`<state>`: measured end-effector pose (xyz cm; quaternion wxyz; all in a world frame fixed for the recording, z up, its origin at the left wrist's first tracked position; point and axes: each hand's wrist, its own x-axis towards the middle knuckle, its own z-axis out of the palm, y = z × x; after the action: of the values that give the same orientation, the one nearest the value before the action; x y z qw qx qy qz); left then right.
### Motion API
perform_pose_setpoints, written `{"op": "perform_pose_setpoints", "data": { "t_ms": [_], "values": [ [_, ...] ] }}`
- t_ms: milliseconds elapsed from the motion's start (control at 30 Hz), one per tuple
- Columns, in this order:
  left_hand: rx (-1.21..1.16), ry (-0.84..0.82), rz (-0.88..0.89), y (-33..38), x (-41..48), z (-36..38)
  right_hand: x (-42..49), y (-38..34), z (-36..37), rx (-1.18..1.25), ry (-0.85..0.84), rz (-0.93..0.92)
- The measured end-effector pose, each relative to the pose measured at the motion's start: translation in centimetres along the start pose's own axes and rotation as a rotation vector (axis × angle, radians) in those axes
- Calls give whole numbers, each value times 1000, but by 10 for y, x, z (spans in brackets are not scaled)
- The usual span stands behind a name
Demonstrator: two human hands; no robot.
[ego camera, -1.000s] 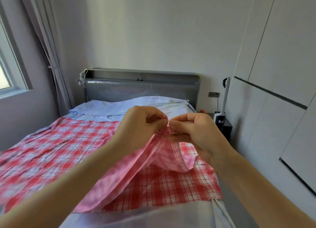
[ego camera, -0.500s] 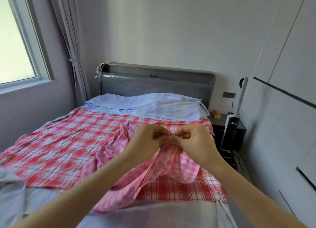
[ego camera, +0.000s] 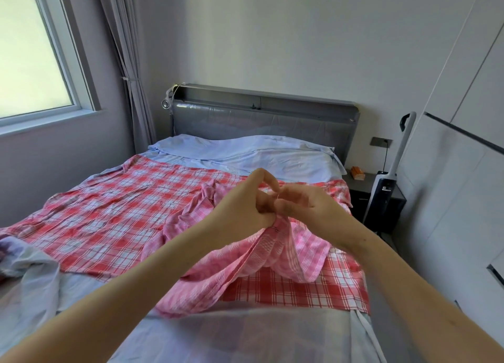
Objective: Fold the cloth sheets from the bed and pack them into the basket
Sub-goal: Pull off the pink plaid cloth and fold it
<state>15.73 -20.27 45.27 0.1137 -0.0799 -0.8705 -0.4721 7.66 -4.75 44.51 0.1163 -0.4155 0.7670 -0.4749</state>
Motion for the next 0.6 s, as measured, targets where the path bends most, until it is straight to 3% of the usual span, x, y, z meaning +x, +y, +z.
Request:
{"op": "perform_pose_setpoints", "data": {
  "t_ms": [133, 333, 500, 600],
  "values": [
    [-113, 51, -62, -3, -4, 1, 1, 5, 4, 5, 29, -2],
    [-139, 121, -63, -12, -9, -6, 0, -5, 19, -85, 193, -150],
    [88, 274, 55, -34, -14, 1, 3, -26, 13, -90, 326, -239],
    [100, 434, 132, -54, -17, 9, 13, -44, -3, -55, 411, -270]
  ]
}}
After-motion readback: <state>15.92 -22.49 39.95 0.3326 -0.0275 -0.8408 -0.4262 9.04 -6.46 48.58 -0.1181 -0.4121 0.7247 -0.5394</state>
